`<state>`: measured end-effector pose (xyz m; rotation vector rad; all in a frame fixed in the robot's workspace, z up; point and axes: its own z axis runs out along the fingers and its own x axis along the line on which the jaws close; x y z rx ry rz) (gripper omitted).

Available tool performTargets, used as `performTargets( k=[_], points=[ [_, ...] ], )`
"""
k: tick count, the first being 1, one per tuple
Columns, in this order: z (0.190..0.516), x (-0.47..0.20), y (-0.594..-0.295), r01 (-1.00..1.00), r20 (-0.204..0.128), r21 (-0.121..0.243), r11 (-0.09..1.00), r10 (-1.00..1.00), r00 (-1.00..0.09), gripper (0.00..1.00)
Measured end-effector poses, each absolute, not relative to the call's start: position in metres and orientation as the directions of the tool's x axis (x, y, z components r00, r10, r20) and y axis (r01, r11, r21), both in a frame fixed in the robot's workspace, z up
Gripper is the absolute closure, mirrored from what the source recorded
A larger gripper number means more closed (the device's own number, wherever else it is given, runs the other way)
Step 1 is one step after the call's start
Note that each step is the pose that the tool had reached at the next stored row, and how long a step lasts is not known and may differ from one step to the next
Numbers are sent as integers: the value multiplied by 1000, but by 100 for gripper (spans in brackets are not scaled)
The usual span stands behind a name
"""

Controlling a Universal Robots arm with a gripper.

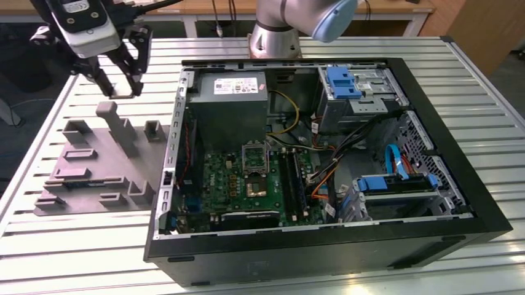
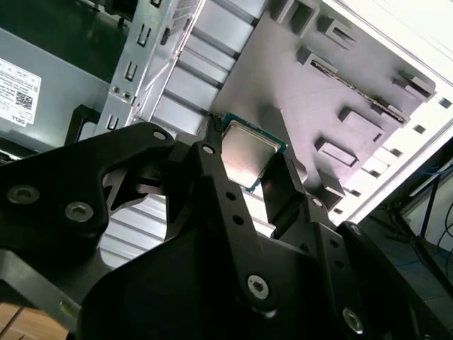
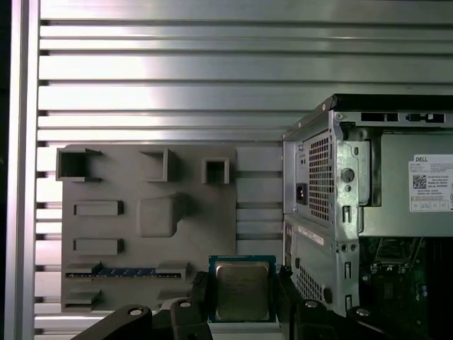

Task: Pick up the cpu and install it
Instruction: 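Pick up the cpu and move it towards the insertion slot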

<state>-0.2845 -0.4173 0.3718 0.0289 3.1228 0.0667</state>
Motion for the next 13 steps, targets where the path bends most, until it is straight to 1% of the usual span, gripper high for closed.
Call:
performTargets(
  k=[13],
  points=[
    [372,-250,-417,19,-18,43,999,20,-1000,53]
  ],
)
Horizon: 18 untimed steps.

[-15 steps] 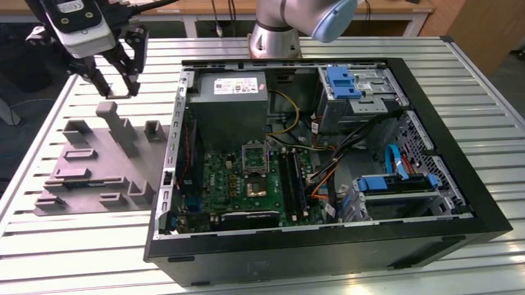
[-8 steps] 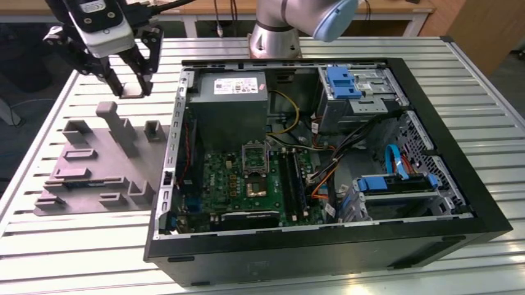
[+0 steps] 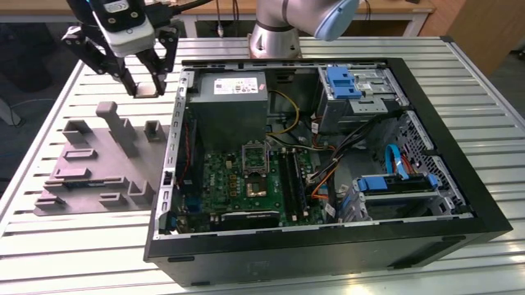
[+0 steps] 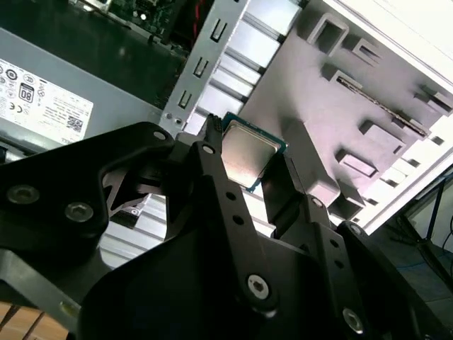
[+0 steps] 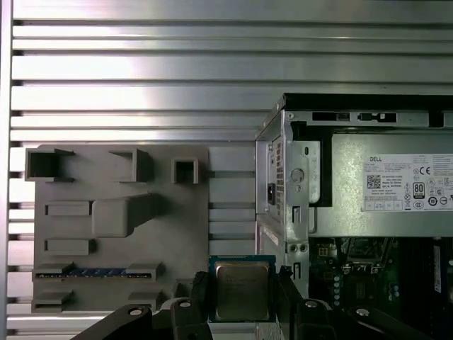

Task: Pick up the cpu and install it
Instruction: 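Pick up the cpu and move it towards the insertion slot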

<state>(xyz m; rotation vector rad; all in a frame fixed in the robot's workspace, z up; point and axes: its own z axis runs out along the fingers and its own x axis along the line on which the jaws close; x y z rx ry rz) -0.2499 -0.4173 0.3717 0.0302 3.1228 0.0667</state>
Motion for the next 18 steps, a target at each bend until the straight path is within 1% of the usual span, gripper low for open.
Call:
performTargets(
  k=[18],
  points=[
    [372,-209,-417,19,-18,43,999,20,-1000,53]
  ],
)
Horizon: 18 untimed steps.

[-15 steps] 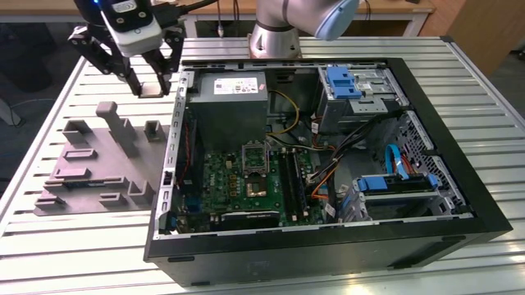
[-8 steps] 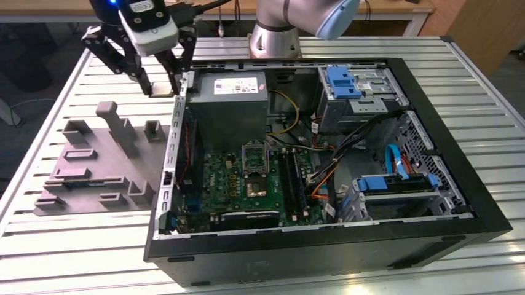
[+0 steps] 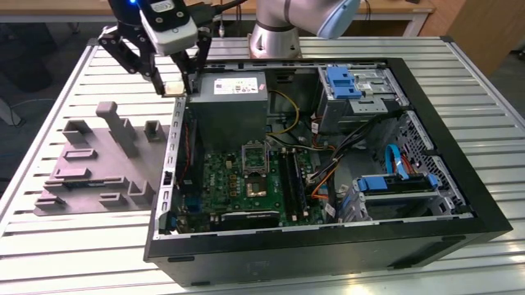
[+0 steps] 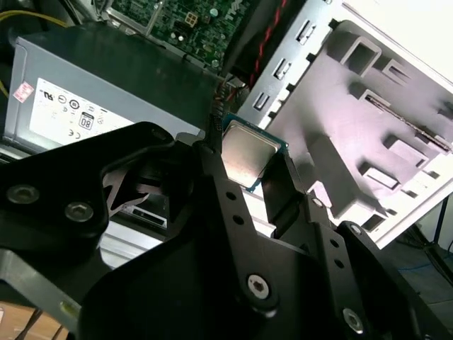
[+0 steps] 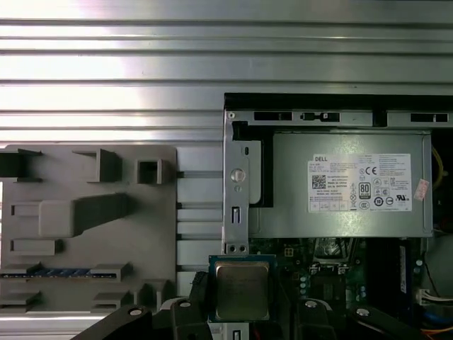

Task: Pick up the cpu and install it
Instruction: 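Pick up the cpu and move it towards the insertion slot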

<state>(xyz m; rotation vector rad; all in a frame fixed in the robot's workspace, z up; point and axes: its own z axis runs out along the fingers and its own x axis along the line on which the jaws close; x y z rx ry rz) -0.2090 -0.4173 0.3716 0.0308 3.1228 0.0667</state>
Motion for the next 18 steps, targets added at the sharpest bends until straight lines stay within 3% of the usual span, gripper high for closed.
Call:
performTargets(
  k=[18],
  points=[
    [371,-174,-417,20,-17,43,999,21,-1000,53]
  ],
)
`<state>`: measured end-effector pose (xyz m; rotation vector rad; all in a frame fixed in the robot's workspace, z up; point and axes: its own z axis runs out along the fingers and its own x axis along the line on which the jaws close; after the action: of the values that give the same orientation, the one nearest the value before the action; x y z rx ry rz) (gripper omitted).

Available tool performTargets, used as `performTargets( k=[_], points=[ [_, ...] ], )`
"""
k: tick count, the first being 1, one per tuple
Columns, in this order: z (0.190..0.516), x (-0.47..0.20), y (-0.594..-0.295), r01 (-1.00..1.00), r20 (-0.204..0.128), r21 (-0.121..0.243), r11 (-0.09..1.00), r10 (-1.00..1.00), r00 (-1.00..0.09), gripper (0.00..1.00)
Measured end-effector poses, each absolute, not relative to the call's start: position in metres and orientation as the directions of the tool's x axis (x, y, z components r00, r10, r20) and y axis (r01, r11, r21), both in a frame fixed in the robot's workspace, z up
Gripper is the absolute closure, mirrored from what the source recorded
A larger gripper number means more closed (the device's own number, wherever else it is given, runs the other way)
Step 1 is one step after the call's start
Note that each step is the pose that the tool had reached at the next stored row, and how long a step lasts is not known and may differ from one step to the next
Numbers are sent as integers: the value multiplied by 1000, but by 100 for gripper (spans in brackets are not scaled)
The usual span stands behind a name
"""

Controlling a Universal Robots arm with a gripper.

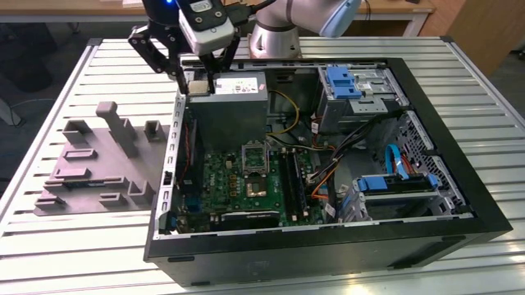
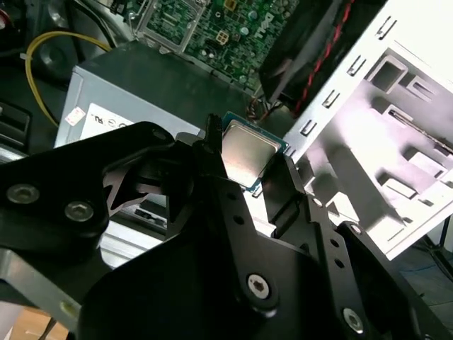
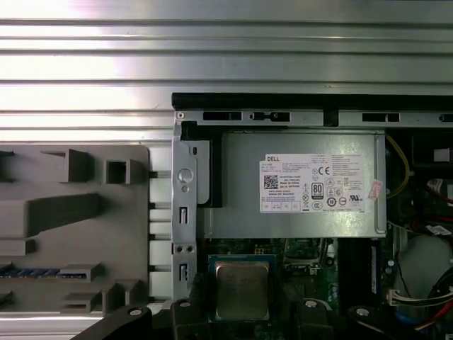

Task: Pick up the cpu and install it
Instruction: 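Pick up the cpu and move it towards the insertion slot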

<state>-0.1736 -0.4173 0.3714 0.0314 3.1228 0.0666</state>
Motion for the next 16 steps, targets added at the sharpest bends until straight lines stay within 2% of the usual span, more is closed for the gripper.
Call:
performTargets(
  k=[16],
  points=[
    [371,-137,-417,20,-18,43,999,20,-1000,53]
  ],
)
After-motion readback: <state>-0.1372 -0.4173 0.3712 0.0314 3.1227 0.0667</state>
